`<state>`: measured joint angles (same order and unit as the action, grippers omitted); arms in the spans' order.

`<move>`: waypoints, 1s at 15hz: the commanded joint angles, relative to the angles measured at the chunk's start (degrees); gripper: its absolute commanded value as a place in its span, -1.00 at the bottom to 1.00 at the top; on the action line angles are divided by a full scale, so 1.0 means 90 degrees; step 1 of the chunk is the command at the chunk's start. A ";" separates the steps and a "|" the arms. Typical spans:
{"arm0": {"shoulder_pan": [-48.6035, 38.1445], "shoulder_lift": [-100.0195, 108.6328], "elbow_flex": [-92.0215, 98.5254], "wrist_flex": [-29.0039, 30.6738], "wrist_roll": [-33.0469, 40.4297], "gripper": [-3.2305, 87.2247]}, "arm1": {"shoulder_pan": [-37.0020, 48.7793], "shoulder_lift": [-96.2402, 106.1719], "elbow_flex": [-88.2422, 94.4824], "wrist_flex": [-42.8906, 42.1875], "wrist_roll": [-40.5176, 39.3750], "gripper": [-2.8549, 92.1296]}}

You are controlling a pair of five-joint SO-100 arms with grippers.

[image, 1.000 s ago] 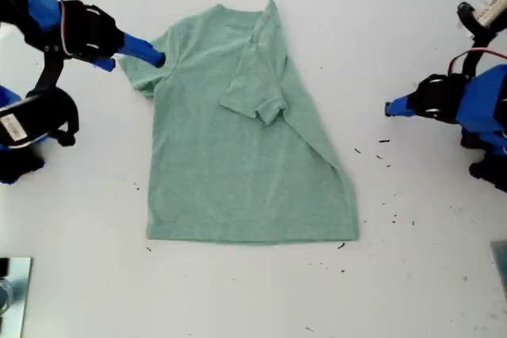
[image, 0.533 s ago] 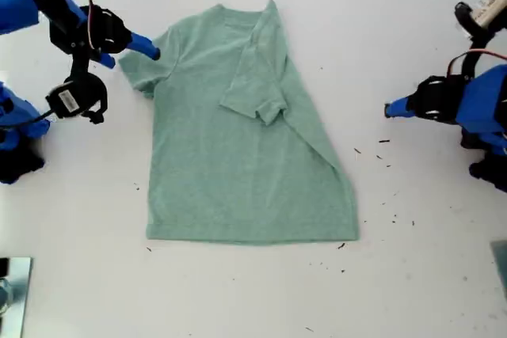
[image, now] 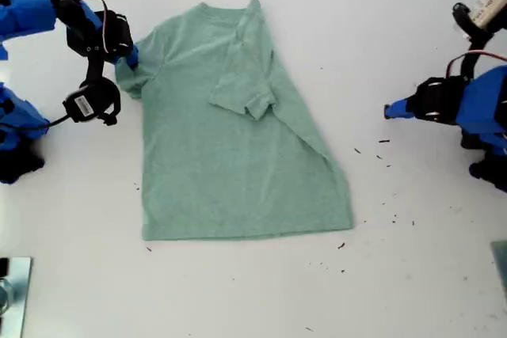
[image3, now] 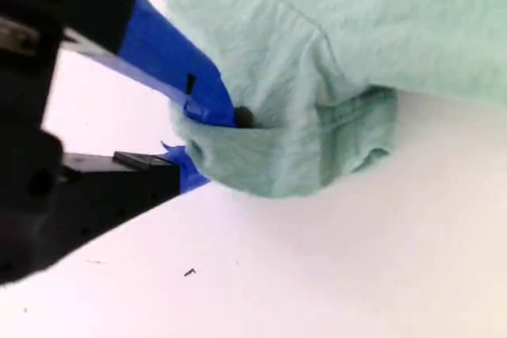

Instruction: Fold t shirt

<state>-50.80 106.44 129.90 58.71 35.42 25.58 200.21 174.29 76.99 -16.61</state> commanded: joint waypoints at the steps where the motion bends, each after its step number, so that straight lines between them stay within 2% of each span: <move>1: 0.0156 0.0908 -0.0742 0.0537 -0.0039 -0.93 | -0.0020 0.0068 0.0420 -0.0098 -0.0098 -0.89; 4: 0.0098 0.1143 -0.2051 0.1299 0.0127 -0.93 | -0.0029 0.0068 0.0420 -0.0098 -0.0088 -0.89; 6: 0.0439 0.0937 -0.2803 0.1543 0.0078 -0.93 | -0.0029 0.0068 0.0420 -0.0098 -0.0059 -0.89; 9: 0.1250 0.0186 -0.3545 0.1348 -0.0244 -0.93 | -0.0020 0.0068 0.0430 -0.0098 -0.0049 -0.89; 12: 0.2227 -0.1309 -0.5527 0.1289 -0.0400 -0.93 | 0.0020 0.0068 0.0430 -0.0098 -0.0059 -0.89; 15: 0.2676 -0.3213 -0.7666 0.1357 -0.0381 -0.89 | 0.0000 0.0068 0.0430 -0.0098 -0.0039 -0.89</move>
<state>-28.65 81.91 70.40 71.28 32.43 25.58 200.21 174.29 76.99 -16.61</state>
